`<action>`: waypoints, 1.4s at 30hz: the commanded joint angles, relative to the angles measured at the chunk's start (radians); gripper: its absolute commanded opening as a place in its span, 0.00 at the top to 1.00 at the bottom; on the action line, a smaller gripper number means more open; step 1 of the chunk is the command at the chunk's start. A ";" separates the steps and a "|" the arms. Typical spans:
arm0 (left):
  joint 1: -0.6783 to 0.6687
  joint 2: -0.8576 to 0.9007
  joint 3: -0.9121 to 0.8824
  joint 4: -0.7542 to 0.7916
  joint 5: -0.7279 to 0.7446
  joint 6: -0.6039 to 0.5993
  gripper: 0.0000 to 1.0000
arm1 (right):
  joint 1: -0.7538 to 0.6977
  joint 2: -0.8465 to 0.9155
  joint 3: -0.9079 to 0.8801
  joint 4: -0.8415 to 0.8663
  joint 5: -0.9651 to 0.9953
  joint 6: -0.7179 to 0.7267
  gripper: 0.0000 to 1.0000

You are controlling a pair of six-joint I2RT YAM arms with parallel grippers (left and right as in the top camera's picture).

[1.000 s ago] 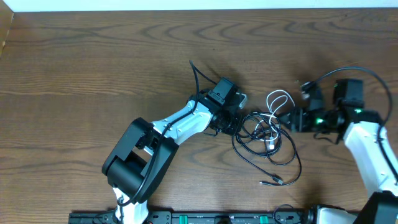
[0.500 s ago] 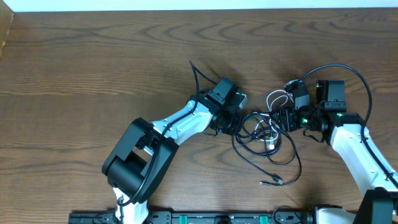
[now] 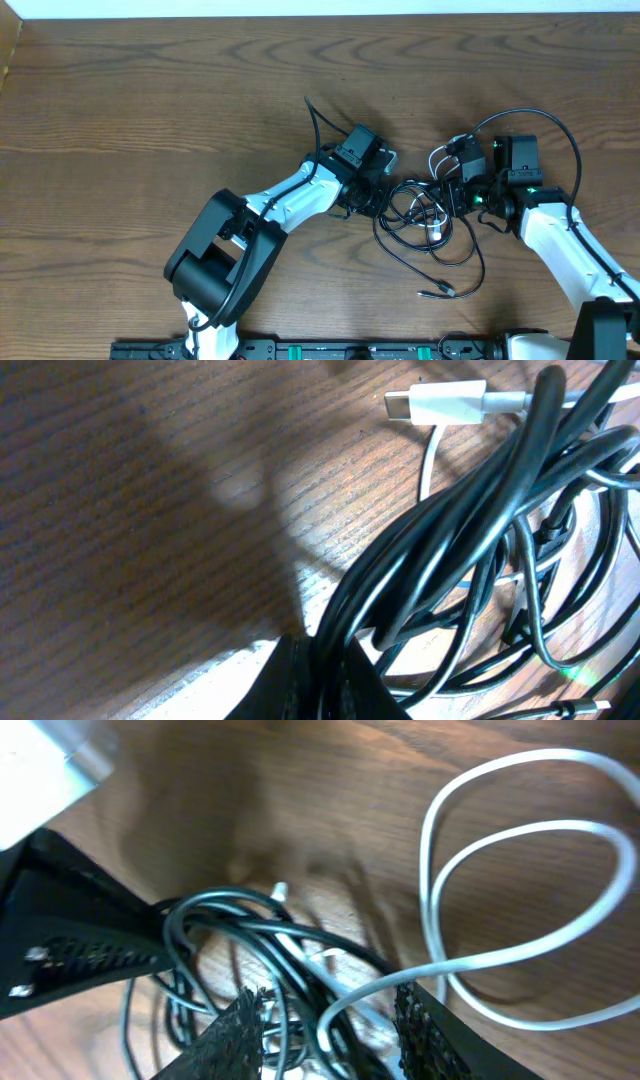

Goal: Untangle cables

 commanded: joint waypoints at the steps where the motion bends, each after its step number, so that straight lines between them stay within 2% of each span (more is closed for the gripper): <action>1: 0.003 0.010 0.010 -0.003 -0.010 -0.006 0.92 | 0.007 0.013 -0.006 0.023 0.010 0.007 0.59; 3: 0.003 0.010 0.010 -0.003 -0.010 -0.006 0.92 | 0.007 0.023 -0.006 0.024 0.003 0.007 0.59; 6: 0.003 0.010 0.010 -0.003 -0.010 -0.006 0.92 | 0.008 0.050 -0.007 0.024 -0.003 0.007 0.63; 14: 0.003 0.010 0.010 -0.003 -0.010 -0.006 0.92 | 0.009 0.089 -0.007 0.049 -0.050 0.007 0.82; 19: 0.003 0.010 0.010 -0.003 -0.010 -0.006 0.92 | 0.009 0.093 -0.008 0.043 -0.050 0.008 0.99; 23: 0.003 0.010 0.010 -0.003 -0.010 -0.006 0.92 | 0.009 0.117 -0.010 0.052 -0.074 0.060 0.99; 28: 0.003 0.010 0.010 -0.004 -0.010 -0.006 0.92 | -0.048 0.116 0.000 0.106 -0.428 0.152 0.99; 34: 0.003 0.010 0.010 -0.003 -0.010 -0.006 0.92 | -0.249 0.116 0.006 0.261 -0.932 0.279 0.99; 37: 0.003 0.010 0.010 -0.003 -0.010 -0.006 0.92 | -0.339 0.116 0.006 0.362 -1.017 0.400 0.99; 42: 0.003 0.010 0.010 -0.004 -0.010 -0.006 0.92 | -0.379 0.116 0.007 0.428 -1.007 0.449 0.99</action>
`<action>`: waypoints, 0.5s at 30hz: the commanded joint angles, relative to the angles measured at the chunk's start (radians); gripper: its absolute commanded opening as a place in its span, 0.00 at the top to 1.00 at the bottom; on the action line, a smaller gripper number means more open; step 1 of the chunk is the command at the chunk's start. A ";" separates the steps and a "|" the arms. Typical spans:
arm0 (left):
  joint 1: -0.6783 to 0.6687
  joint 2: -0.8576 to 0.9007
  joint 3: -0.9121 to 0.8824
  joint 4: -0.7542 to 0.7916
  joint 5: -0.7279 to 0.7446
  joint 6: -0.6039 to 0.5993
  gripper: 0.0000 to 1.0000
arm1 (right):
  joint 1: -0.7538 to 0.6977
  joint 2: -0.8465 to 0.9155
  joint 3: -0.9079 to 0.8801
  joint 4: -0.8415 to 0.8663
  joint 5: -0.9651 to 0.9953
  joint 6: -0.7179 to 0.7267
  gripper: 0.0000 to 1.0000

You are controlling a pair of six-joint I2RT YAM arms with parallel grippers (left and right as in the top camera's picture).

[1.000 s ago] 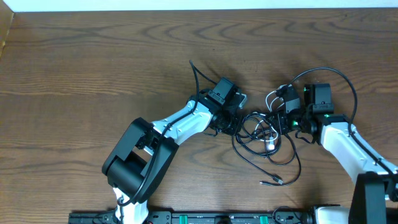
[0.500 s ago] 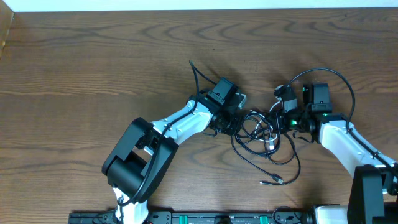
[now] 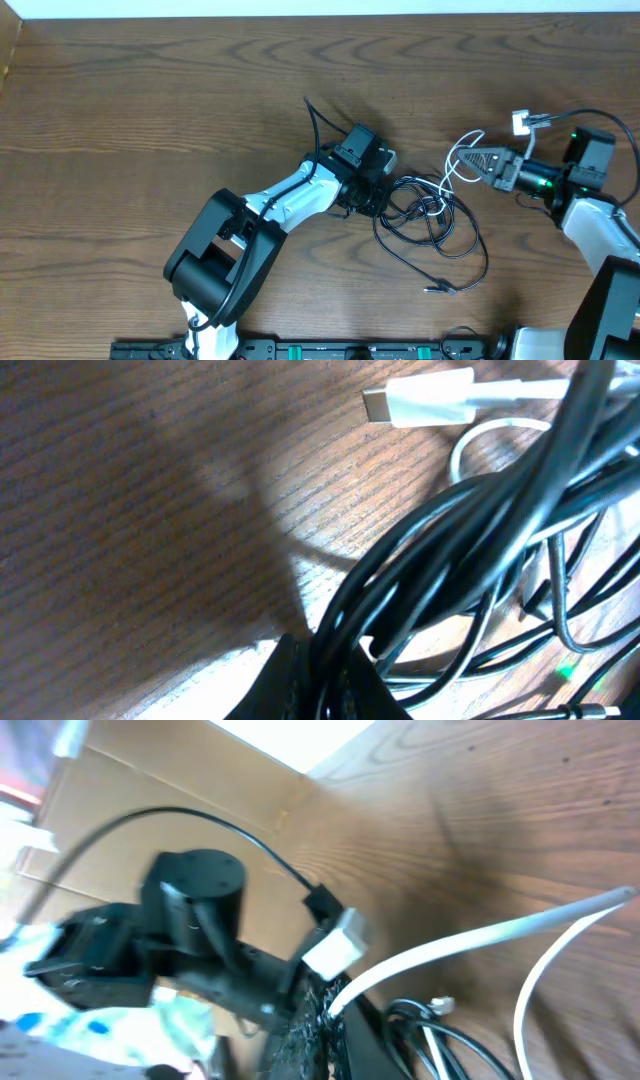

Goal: Untangle cables

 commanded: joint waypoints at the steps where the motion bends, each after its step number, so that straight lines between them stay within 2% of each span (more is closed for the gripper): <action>1: 0.001 0.010 0.010 -0.008 -0.006 -0.006 0.92 | -0.028 0.003 0.011 0.086 -0.098 0.134 0.99; 3: 0.000 0.010 0.010 -0.012 -0.006 -0.006 0.92 | -0.074 0.003 0.016 0.281 -0.094 0.341 0.99; 5: 0.001 0.010 0.010 -0.014 -0.006 -0.006 0.92 | -0.156 0.003 0.031 0.689 -0.090 0.669 0.99; 9: 0.000 0.010 0.010 -0.014 -0.006 -0.006 0.92 | -0.298 0.003 0.109 1.154 -0.009 0.958 0.99; 10: 0.000 0.010 0.010 -0.014 -0.006 -0.006 0.92 | -0.330 0.003 0.141 1.198 0.006 0.980 0.98; 12: 0.001 0.010 0.010 -0.014 -0.007 -0.006 0.92 | -0.392 0.003 0.229 1.182 0.014 0.969 0.98; 15: 0.001 0.010 0.010 -0.015 -0.007 -0.006 0.92 | -0.461 0.003 0.351 1.011 0.014 0.869 0.98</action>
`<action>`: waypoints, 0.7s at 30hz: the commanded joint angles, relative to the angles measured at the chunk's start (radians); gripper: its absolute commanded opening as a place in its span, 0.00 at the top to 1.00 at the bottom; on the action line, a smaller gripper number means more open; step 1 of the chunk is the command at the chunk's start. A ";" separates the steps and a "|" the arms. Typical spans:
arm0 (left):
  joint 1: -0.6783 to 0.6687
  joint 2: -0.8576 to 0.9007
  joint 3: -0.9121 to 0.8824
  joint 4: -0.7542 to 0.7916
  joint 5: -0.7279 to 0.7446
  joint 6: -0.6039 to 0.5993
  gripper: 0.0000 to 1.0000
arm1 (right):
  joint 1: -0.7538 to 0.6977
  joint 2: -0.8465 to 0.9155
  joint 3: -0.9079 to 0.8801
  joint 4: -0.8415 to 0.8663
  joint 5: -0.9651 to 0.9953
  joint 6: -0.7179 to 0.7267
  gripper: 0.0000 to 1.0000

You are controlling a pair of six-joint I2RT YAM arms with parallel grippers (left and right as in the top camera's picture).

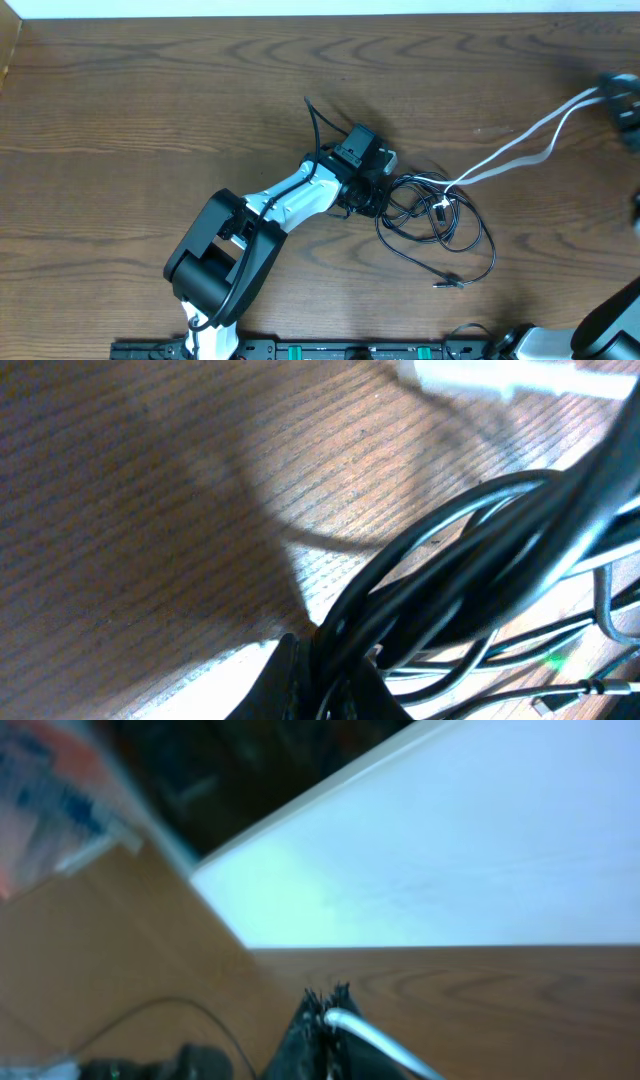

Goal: Untangle cables

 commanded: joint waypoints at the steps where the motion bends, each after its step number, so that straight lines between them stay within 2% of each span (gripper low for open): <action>1: 0.001 0.010 0.010 -0.010 -0.011 -0.006 0.92 | -0.084 -0.010 0.158 -0.163 0.063 -0.025 0.99; 5: 0.001 0.010 0.010 -0.009 -0.011 -0.006 0.92 | -0.153 -0.010 0.321 -0.450 0.117 -0.206 0.98; 12: 0.001 0.010 0.010 -0.009 -0.011 -0.006 0.92 | -0.230 -0.010 0.597 -0.826 0.213 -0.441 0.98; 16: 0.000 0.010 0.010 -0.009 -0.011 -0.006 0.92 | -0.239 -0.010 0.679 -1.073 0.257 -0.600 0.98; 18: 0.001 0.010 0.010 -0.009 -0.011 -0.006 0.92 | -0.224 -0.010 0.680 -1.210 0.219 -0.650 0.95; 20: 0.000 0.010 0.010 -0.006 -0.011 -0.006 0.92 | -0.190 -0.010 0.673 -1.408 0.204 -0.752 0.81; 21: 0.000 0.010 0.010 -0.006 -0.011 -0.006 0.92 | -0.164 -0.010 0.668 -1.532 0.217 -0.850 0.73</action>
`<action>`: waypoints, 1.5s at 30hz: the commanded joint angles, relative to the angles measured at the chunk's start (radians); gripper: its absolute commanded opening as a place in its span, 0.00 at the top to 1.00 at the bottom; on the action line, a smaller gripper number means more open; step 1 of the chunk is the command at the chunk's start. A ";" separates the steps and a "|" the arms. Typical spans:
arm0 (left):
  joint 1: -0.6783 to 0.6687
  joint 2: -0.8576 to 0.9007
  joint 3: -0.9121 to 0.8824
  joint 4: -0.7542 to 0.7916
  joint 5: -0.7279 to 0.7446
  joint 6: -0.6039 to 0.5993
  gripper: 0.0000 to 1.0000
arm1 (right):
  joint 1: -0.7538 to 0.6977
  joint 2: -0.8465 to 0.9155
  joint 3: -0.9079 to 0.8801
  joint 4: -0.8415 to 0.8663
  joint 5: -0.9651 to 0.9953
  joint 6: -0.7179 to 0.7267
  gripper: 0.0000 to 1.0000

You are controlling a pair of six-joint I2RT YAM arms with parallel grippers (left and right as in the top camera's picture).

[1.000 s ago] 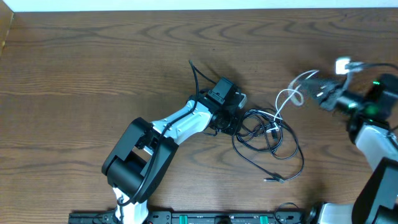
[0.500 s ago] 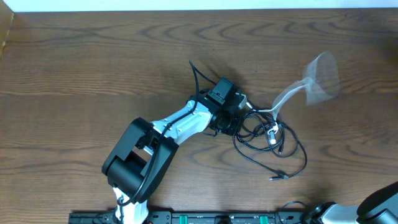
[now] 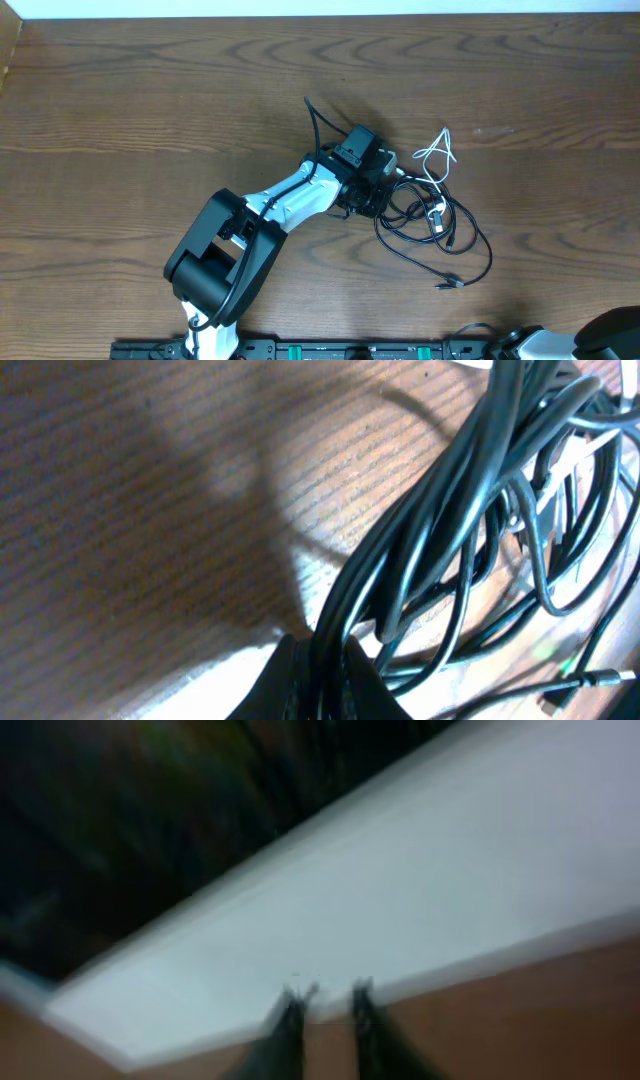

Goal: Untangle cables

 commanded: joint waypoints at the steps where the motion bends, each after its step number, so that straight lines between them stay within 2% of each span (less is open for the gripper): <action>1: 0.000 0.010 0.010 -0.002 -0.010 -0.006 0.92 | 0.092 0.001 -0.019 -0.321 0.039 -0.375 0.65; 3: 0.000 0.010 0.010 -0.003 -0.010 -0.005 0.92 | 0.171 0.002 -0.036 -0.500 0.172 -0.532 0.61; 7: 0.001 0.010 0.010 -0.003 -0.010 -0.006 0.92 | 0.374 0.002 -0.098 -0.612 0.409 -0.622 0.60; 10: 0.001 0.010 0.010 0.002 -0.010 -0.006 0.91 | 0.554 0.002 -0.178 -0.607 0.486 -0.617 0.58; 12: 0.000 0.010 0.010 0.001 -0.010 -0.006 0.92 | 0.632 0.003 -0.220 -0.616 0.511 -0.616 0.52; 15: 0.000 0.010 0.010 0.001 -0.010 -0.006 0.92 | 0.739 0.003 -0.293 -0.639 0.597 -0.565 0.49; 18: 0.000 0.010 0.010 0.002 -0.009 -0.006 0.72 | 0.822 0.003 -0.372 -0.671 0.695 -0.517 0.48; 21: 0.000 0.010 0.010 0.001 -0.009 -0.006 0.68 | 0.887 0.003 -0.453 -0.714 0.705 -0.476 0.51; 22: 0.001 0.010 0.010 0.004 -0.009 -0.006 0.62 | 0.898 0.003 -0.474 -0.721 0.705 -0.452 0.53; 23: 0.001 0.010 0.011 0.014 -0.008 -0.007 0.60 | 0.908 0.003 -0.496 -0.723 0.705 -0.421 0.53; 24: 0.001 0.010 0.011 0.025 -0.008 -0.017 0.60 | 0.912 0.003 -0.514 -0.723 0.705 -0.400 0.53; 25: 0.001 0.007 0.013 0.034 0.002 -0.042 0.69 | 0.911 0.003 -0.528 -0.719 0.705 -0.377 0.53; 26: 0.002 0.004 0.017 0.040 0.029 -0.060 0.91 | 0.910 0.003 -0.542 -0.715 0.705 -0.346 0.51; 27: 0.002 0.000 0.024 0.053 0.076 -0.069 0.92 | 0.909 0.003 -0.551 -0.715 0.705 -0.326 0.51; 30: 0.000 -0.006 0.030 0.105 0.104 -0.069 0.92 | 0.914 0.003 -0.577 -0.721 0.686 -0.311 0.53; 34: -0.008 -0.005 0.027 0.096 -0.027 -0.069 0.91 | 0.933 0.003 -0.620 -0.735 0.640 -0.293 0.53; 36: -0.014 -0.005 0.026 0.095 -0.066 -0.069 0.87 | 0.946 0.003 -0.649 -0.734 0.644 -0.234 0.57; 39: -0.031 -0.004 0.026 0.095 -0.129 -0.069 0.87 | 0.959 0.003 -0.708 -0.694 0.676 -0.126 0.63; 45: -0.073 -0.002 0.026 0.095 -0.142 -0.069 0.88 | 0.960 0.003 -0.865 -0.473 0.712 0.108 0.62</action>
